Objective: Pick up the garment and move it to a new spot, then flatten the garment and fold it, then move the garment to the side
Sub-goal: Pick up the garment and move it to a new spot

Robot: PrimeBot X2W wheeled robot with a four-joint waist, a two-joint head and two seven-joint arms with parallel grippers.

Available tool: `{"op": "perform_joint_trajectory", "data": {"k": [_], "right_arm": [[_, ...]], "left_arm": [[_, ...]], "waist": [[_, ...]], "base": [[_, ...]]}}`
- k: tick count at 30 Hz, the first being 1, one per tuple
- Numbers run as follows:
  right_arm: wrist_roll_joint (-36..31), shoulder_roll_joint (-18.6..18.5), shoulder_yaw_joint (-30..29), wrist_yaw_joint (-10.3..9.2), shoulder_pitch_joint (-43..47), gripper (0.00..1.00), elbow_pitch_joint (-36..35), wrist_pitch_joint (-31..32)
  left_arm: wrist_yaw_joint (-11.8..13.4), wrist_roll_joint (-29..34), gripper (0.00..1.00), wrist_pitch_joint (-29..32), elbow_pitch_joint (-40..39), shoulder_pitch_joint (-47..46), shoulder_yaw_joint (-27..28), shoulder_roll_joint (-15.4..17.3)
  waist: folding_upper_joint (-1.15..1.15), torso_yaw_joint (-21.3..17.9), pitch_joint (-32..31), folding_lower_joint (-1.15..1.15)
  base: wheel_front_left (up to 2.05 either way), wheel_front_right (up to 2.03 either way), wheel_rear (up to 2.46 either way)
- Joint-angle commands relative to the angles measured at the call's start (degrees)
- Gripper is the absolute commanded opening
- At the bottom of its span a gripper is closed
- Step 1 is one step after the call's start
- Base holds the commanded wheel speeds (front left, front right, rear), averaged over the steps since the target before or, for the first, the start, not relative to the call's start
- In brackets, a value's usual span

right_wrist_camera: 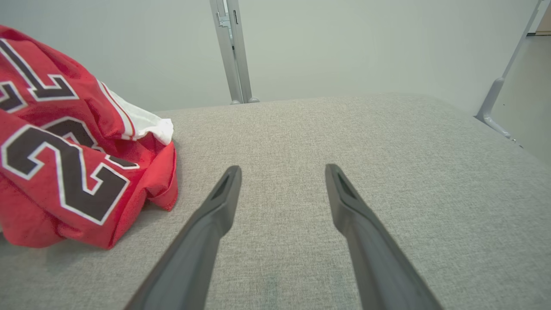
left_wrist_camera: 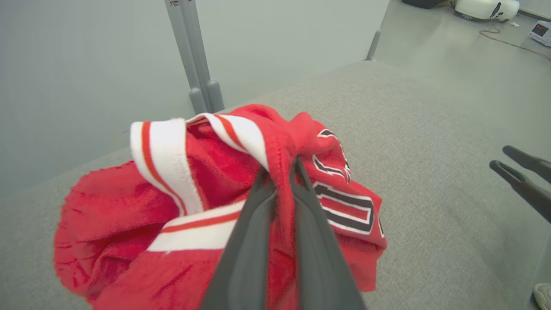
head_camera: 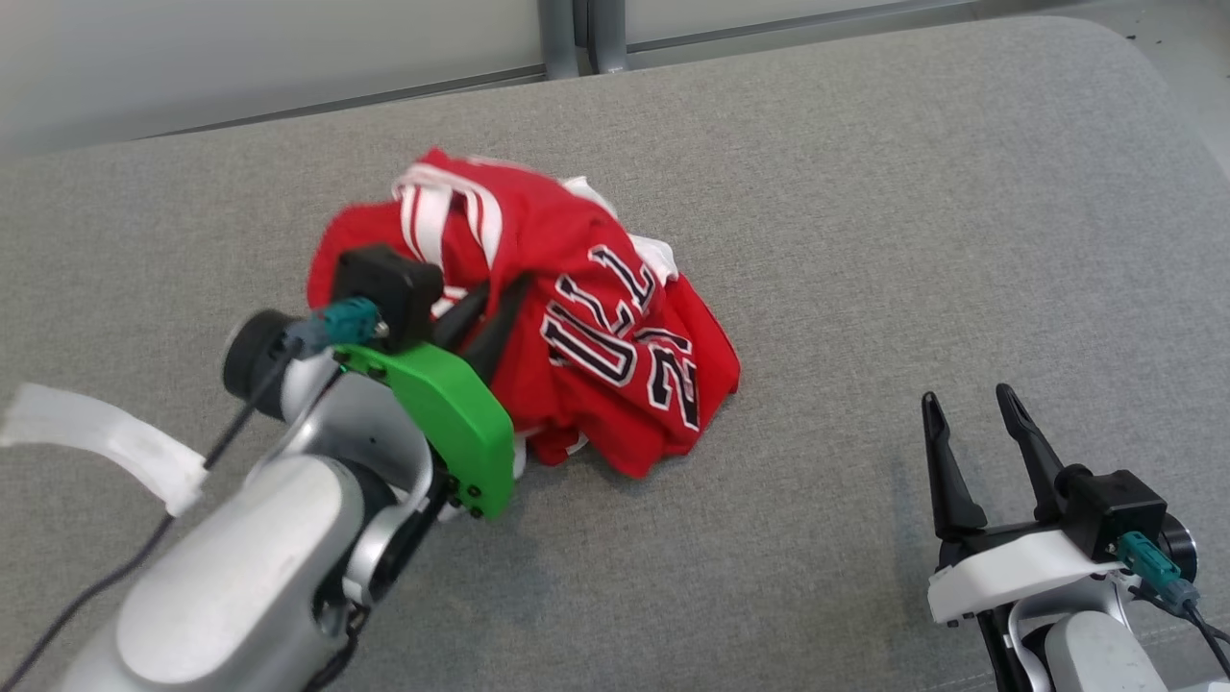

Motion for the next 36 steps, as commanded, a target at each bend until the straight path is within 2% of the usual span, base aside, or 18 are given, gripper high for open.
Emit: {"op": "perform_joint_trajectory", "data": {"k": [1,6,10,11,13,14,15,28,33,35,36], "right_arm": [[0.4,-0.1,-0.1,0.00,0.4,1.00,0.2,0.0],[-0.1,-0.1,-0.4,0.00,0.2,1.00,0.3,0.0],[-0.4,-0.1,-0.5,0.00,-0.1,1.00,0.2,0.0],[-0.5,-0.1,-0.6,0.00,0.0,1.00,0.2,0.0],[-0.8,-0.1,-1.0,0.00,0.6,1.00,0.3,0.0],[-0.9,-0.1,-1.1,0.00,0.7,1.00,0.3,0.0],[-1.0,-0.1,-1.2,0.00,0.8,1.00,0.3,0.0],[-1.4,-0.1,-1.3,0.00,0.6,1.00,0.3,0.0],[-1.5,-0.1,-1.0,0.00,0.7,1.00,0.2,0.0],[-1.4,-0.1,-0.8,0.00,0.6,1.00,0.3,0.0],[-1.4,-0.1,-0.7,0.00,0.3,1.00,0.3,0.0]], "left_arm": [[-0.7,0.0,0.00,-1.0,1.8,1.8,-1.5,-1.5],[-1.9,0.5,0.00,-3.4,7.7,5.3,-5.4,-5.7],[-1.5,0.8,0.00,-4.8,10.9,6.4,-6.3,-7.3],[-1.4,0.9,0.20,-5.3,11.7,6.6,-6.4,-7.7],[-1.2,0.7,0.67,-6.3,13.1,7.3,-6.5,-8.4],[-1.1,0.7,0.87,-6.5,13.2,7.4,-6.6,-8.4],[-0.9,1.0,1.00,-6.5,13.1,7.3,-6.6,-8.4],[2.7,3.8,1.00,-6.5,5.1,6.3,-6.7,-7.1],[3.3,3.5,1.00,-6.2,3.8,6.7,-6.7,-7.1],[3.4,3.1,0.66,-6.1,4.4,7.0,-6.7,-7.1],[3.3,3.0,0.57,-6.0,5.0,7.1,-6.7,-7.1]], "waist": [[0.47,-0.3,0.1,0.00],[0.47,-0.8,0.4,0.00],[0.47,-0.9,0.4,0.00],[0.47,-1.0,0.4,0.00],[0.47,-0.8,0.2,0.00],[0.47,-0.7,0.2,0.00],[0.47,-0.5,0.2,0.00],[0.47,1.3,-0.1,0.00],[0.47,1.3,-0.2,0.00],[0.47,1.1,0.0,0.00],[0.47,1.0,0.1,0.00]], "base": [[0.00,0.00,0.00],[0.00,0.00,0.00],[0.00,0.00,0.00],[0.00,0.00,0.00],[0.00,0.00,0.00],[0.00,0.00,0.00],[0.00,0.00,0.00],[0.00,0.00,0.00],[0.00,0.00,0.00],[0.00,0.00,0.00],[0.00,0.00,0.00]]}}
